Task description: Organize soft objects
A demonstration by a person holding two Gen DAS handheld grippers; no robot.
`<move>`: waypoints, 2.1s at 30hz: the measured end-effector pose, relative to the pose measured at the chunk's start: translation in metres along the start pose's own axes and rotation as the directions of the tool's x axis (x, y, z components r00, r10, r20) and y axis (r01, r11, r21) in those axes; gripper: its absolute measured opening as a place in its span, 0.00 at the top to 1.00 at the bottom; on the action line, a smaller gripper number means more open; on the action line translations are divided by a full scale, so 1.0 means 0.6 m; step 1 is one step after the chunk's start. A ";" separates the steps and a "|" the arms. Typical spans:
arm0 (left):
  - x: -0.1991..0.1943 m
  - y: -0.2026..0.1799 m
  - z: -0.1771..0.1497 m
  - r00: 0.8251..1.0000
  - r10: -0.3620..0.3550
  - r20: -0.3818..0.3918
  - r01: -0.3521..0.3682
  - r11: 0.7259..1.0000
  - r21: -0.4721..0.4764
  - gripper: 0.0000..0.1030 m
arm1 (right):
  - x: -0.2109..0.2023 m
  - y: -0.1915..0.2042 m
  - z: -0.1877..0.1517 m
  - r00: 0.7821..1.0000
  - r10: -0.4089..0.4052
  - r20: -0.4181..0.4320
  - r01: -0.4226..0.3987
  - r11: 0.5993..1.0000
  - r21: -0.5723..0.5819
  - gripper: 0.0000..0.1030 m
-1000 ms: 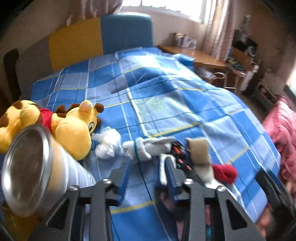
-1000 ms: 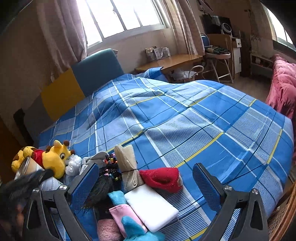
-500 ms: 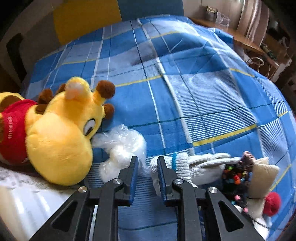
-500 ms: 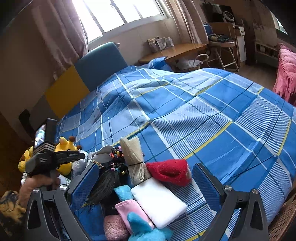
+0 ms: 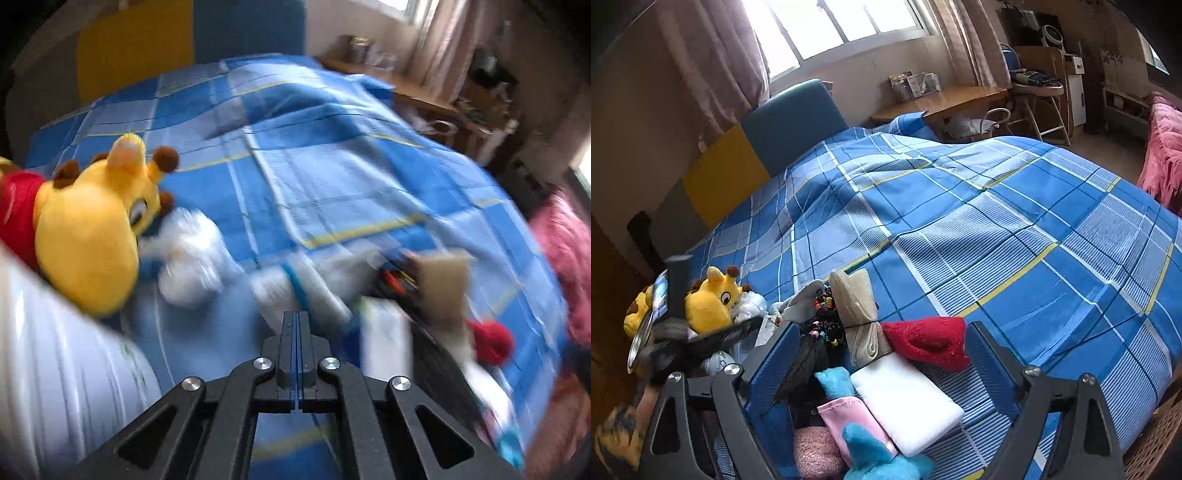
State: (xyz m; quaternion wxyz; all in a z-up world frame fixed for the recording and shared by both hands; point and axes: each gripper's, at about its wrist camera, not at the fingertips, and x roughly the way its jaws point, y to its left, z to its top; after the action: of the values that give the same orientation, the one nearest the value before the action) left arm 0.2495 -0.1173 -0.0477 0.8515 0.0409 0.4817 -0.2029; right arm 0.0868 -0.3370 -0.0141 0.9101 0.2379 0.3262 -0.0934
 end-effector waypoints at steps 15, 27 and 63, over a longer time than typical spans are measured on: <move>-0.103 -0.021 -0.103 1.000 0.006 0.020 -0.007 0.999 0.050 1.00 | 0.002 0.001 -0.005 1.000 -0.017 -0.020 0.016 1.000 -0.009 0.10; 0.053 0.044 0.084 0.970 0.234 -0.067 -0.240 0.967 -0.089 0.60 | 0.012 -0.001 -0.006 0.998 0.033 -0.056 -0.032 0.999 0.013 0.10; 0.024 0.031 0.065 0.999 0.045 -0.024 -0.047 0.994 -0.099 0.90 | 0.016 0.004 -0.006 0.996 0.036 -0.076 -0.036 0.999 0.002 0.10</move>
State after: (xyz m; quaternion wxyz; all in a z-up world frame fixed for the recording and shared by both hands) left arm 0.2947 -0.1148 -0.0415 0.8517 0.0117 0.4994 -0.1586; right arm 0.0927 -0.3329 -0.0216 0.8985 0.2473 0.3562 -0.0680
